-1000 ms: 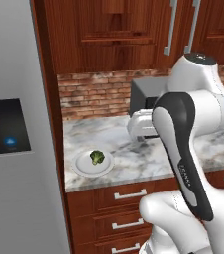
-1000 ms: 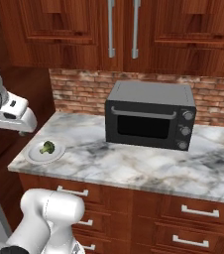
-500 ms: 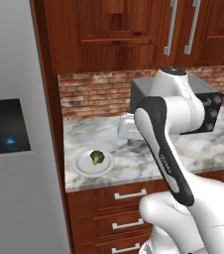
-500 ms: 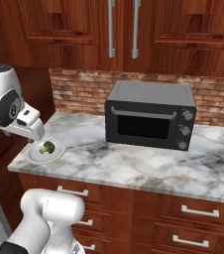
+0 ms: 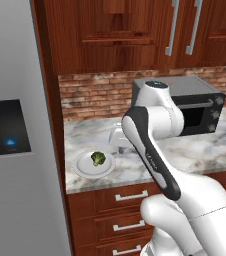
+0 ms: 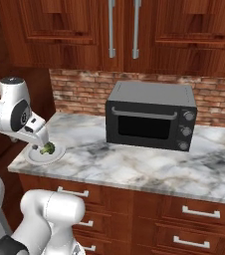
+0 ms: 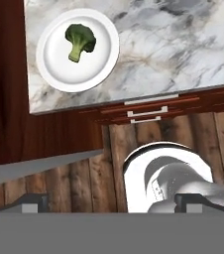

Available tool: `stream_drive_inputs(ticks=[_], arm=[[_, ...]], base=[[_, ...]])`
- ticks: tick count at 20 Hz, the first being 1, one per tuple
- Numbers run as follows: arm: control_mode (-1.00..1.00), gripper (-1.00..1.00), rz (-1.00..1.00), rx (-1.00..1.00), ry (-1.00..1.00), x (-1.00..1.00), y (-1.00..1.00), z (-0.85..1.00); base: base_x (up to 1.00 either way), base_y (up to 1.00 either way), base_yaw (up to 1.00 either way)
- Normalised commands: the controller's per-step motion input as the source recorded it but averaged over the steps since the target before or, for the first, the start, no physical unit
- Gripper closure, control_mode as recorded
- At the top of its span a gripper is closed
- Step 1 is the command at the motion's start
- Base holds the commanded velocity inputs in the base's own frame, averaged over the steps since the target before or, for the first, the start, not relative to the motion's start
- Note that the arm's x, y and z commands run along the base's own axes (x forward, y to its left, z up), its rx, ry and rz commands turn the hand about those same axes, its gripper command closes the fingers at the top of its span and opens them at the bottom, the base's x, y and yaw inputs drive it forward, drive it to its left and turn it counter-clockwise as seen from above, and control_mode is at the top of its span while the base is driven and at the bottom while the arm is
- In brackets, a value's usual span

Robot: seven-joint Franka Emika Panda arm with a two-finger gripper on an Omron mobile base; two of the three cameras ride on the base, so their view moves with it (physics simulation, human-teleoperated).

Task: Pick the broccoli from the counter and place it in the microwave. Then turn on the microwave.

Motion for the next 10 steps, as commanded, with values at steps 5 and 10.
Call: stream_drive_inputs(ticks=[5,10], arm=[[-1.0,-1.0,0.0,0.01,0.0,0.25,0.28,-0.36],[-1.0,-1.0,0.0,0.0,-0.03,0.23,0.23,-0.32]], base=[[0.0,0.0,0.0],[0.0,0.0,0.0]])
